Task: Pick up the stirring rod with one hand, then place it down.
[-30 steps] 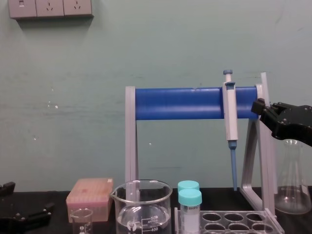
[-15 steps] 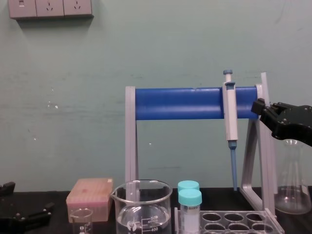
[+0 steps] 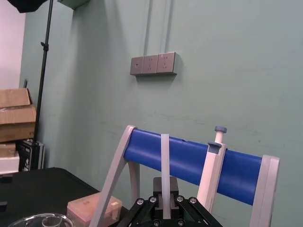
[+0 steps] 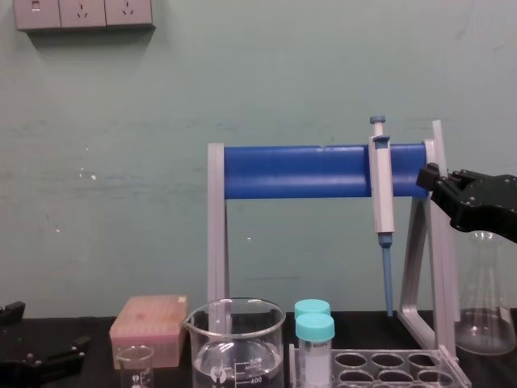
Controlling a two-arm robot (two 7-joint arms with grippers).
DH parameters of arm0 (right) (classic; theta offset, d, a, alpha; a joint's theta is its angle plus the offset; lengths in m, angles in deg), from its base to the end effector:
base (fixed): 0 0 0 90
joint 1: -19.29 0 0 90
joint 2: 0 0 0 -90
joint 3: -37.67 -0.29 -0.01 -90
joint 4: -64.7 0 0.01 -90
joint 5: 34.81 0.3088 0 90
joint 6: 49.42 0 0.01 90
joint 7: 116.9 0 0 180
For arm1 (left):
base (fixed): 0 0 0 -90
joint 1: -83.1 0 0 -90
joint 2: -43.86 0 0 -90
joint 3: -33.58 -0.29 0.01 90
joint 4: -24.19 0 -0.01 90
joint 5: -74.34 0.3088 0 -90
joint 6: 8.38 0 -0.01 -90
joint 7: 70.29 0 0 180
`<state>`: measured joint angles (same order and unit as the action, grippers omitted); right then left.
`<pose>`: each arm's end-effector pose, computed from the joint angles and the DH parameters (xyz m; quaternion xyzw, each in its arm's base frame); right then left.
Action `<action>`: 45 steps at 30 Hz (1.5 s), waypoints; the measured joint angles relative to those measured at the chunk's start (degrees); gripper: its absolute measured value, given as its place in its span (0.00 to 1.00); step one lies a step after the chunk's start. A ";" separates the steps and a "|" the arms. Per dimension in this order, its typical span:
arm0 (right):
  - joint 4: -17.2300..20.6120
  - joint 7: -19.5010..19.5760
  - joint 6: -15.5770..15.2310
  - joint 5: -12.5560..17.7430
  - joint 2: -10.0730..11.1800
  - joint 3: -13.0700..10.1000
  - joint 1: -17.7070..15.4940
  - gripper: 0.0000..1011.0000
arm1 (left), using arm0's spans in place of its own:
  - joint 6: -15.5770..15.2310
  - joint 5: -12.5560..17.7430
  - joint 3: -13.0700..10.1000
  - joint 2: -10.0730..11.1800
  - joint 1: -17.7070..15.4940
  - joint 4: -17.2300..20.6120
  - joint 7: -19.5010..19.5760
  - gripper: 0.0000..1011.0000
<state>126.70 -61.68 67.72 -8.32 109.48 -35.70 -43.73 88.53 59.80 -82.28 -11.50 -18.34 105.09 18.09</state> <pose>0.4484 -0.0724 -0.2719 0.1100 -0.1590 -0.4228 0.8854 0.3581 0.0827 -0.3022 0.1414 -0.1326 0.5799 0.7913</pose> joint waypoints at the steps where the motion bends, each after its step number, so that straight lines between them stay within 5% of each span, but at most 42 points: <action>1: 0.11 -0.06 -0.07 -0.14 0.04 -0.02 -0.02 0.07 | 0.00 0.00 0.00 0.00 0.00 0.00 0.00 0.99; 12: 3.24 -3.42 -2.42 -0.30 0.92 -0.16 -1.29 0.07 | 0.00 0.00 0.00 0.00 0.00 0.00 0.00 0.99; 24: 3.27 -8.33 -3.92 1.31 1.15 2.35 -1.31 0.07 | 0.00 0.00 0.00 0.00 0.00 0.00 0.00 0.99; 45: 4.16 -8.44 -6.13 2.41 2.25 4.05 -2.06 0.07 | 0.00 0.00 0.00 0.00 0.00 0.00 0.00 0.99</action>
<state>130.86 -70.12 61.59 -5.91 111.73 -31.65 -45.78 88.53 59.80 -82.28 -11.50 -18.34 105.09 18.09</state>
